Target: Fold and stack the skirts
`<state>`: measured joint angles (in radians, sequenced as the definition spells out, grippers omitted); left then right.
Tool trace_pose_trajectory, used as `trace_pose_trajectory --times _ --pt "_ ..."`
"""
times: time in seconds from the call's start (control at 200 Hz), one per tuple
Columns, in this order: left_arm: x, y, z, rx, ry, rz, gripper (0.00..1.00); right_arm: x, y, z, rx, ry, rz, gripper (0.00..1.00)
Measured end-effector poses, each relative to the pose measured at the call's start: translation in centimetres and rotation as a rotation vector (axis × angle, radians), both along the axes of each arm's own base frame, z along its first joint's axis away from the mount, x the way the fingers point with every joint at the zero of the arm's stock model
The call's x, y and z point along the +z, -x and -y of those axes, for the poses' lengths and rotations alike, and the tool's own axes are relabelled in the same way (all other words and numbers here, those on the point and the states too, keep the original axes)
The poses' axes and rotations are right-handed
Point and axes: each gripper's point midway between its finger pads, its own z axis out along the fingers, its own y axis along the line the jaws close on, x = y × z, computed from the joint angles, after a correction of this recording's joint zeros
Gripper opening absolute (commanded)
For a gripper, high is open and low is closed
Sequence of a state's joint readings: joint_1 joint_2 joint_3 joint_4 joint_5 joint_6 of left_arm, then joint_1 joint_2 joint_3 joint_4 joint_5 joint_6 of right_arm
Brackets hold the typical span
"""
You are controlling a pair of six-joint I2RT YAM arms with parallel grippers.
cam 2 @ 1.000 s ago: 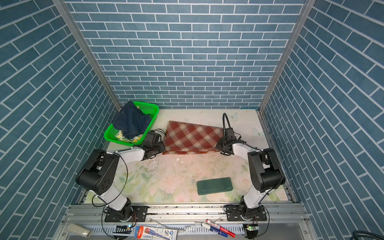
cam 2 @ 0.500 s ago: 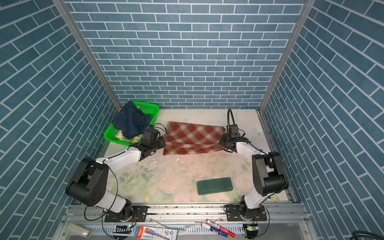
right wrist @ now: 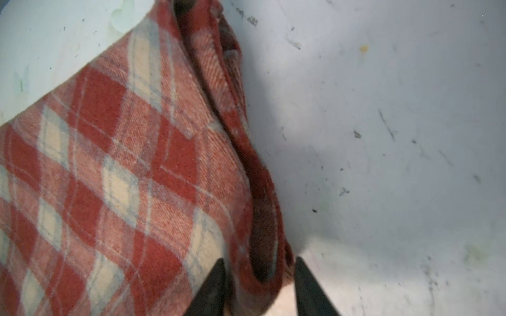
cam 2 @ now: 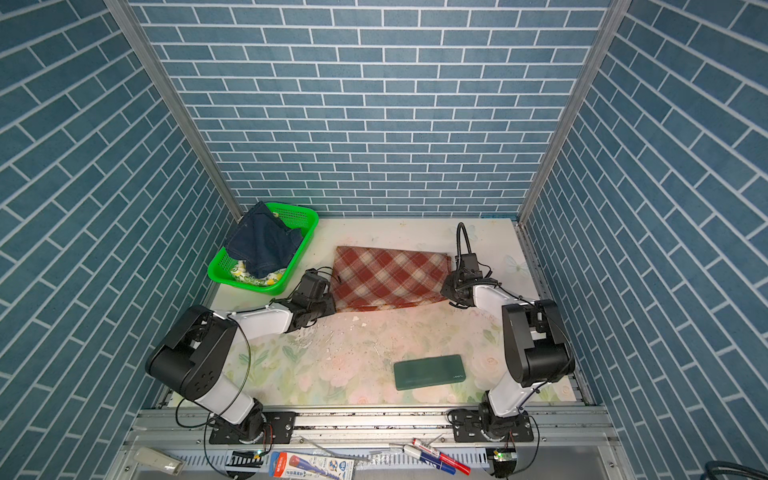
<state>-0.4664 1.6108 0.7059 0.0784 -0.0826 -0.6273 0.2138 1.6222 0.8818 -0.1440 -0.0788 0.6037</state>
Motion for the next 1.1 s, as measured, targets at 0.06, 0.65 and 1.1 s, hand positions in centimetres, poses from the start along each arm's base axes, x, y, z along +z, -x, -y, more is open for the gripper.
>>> trace_pose_trajectory --times 0.06,0.65,1.1 --pt "0.5 0.0 -0.1 0.005 0.002 0.008 0.56 0.7 0.1 0.3 -0.004 0.004 0.013 0.62" --pt "4.3 -1.3 -1.9 0.000 -0.162 0.090 0.77 -0.7 0.8 0.0 -0.090 -0.250 -0.027 0.65" --pt "1.2 -2.6 -1.4 -0.028 -0.224 0.017 0.76 -1.5 -2.0 -0.8 -0.217 -0.448 0.051 0.37"
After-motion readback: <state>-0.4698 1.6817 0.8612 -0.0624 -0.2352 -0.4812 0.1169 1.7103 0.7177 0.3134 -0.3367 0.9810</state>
